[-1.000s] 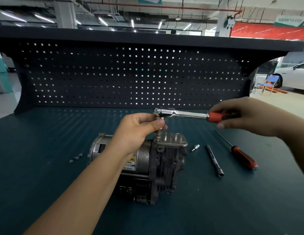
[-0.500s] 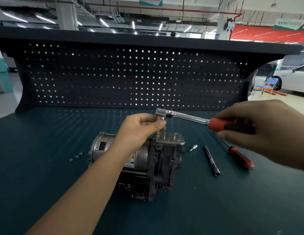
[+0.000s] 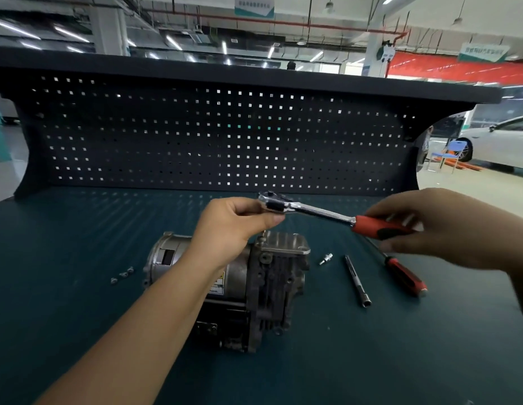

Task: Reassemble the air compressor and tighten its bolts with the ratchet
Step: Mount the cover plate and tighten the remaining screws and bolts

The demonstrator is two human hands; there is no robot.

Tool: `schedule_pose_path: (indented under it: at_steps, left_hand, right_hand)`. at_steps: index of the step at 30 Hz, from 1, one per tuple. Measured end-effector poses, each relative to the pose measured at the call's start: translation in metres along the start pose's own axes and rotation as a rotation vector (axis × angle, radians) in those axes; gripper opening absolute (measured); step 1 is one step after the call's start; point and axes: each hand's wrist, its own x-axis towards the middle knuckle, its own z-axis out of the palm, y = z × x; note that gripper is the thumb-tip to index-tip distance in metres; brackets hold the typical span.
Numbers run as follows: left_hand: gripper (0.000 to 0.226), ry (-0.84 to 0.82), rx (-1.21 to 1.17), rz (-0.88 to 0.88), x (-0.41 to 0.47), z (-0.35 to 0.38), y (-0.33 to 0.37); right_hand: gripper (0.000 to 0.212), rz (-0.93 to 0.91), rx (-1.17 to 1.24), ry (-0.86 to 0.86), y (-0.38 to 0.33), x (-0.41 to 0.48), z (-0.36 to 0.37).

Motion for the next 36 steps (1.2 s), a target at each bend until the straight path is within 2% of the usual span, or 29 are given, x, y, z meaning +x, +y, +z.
schedule_pose_path:
  at_steps: [3,5,8,13,17,21,24,27,30,32,34,36]
  left_hand:
    - [0.005,-0.026,-0.020,-0.030,0.002,0.001,-0.001]
    - [0.011,-0.050,-0.042,-0.045,0.002,0.000,-0.001]
    - [0.019,-0.075,-0.089,-0.062,0.004,-0.002,-0.001]
    - [0.017,-0.071,-0.090,-0.048,0.003,-0.007,-0.004]
    - [0.026,-0.048,-0.018,-0.019,0.003,-0.006,-0.007]
    - [0.008,-0.037,-0.025,-0.034,0.002,-0.003,-0.006]
    - [0.026,-0.006,-0.037,-0.042,0.001,0.000,-0.003]
    - [0.019,0.040,0.013,-0.028,-0.002,0.003,-0.003]
    - [0.013,0.144,0.052,0.000,-0.006,0.008,-0.003]
    - [0.013,0.208,0.089,0.025,-0.008,0.009,-0.003]
    - [0.011,0.211,0.075,0.030,-0.009,0.008,-0.003]
    - [0.009,0.172,-0.006,0.014,-0.009,0.006,-0.002]
  right_hand:
    - [0.045,0.029,0.055,-0.055,0.020,0.037,0.005]
    - [0.043,0.015,0.037,-0.056,0.023,0.069,0.011]
    - [0.038,-0.039,-0.035,0.031,0.012,0.121,0.027]
    - [0.038,-0.108,-0.133,0.105,-0.006,0.153,0.048]
    - [0.037,-0.015,-0.196,0.100,0.005,0.121,0.033]
    - [0.037,-0.026,-0.097,0.083,0.014,0.050,0.006]
    - [0.031,-0.046,-0.079,0.112,-0.001,0.001,-0.001]
    - [0.028,-0.068,-0.091,0.246,-0.032,-0.029,0.009]
    - [0.024,-0.105,-0.107,0.518,-0.060,-0.045,0.023]
    - [0.028,-0.100,-0.002,0.704,-0.067,-0.050,0.036]
    - [0.034,-0.099,0.311,0.894,-0.070,-0.048,0.054]
    - [0.040,-0.116,0.839,1.043,-0.068,-0.034,0.075]
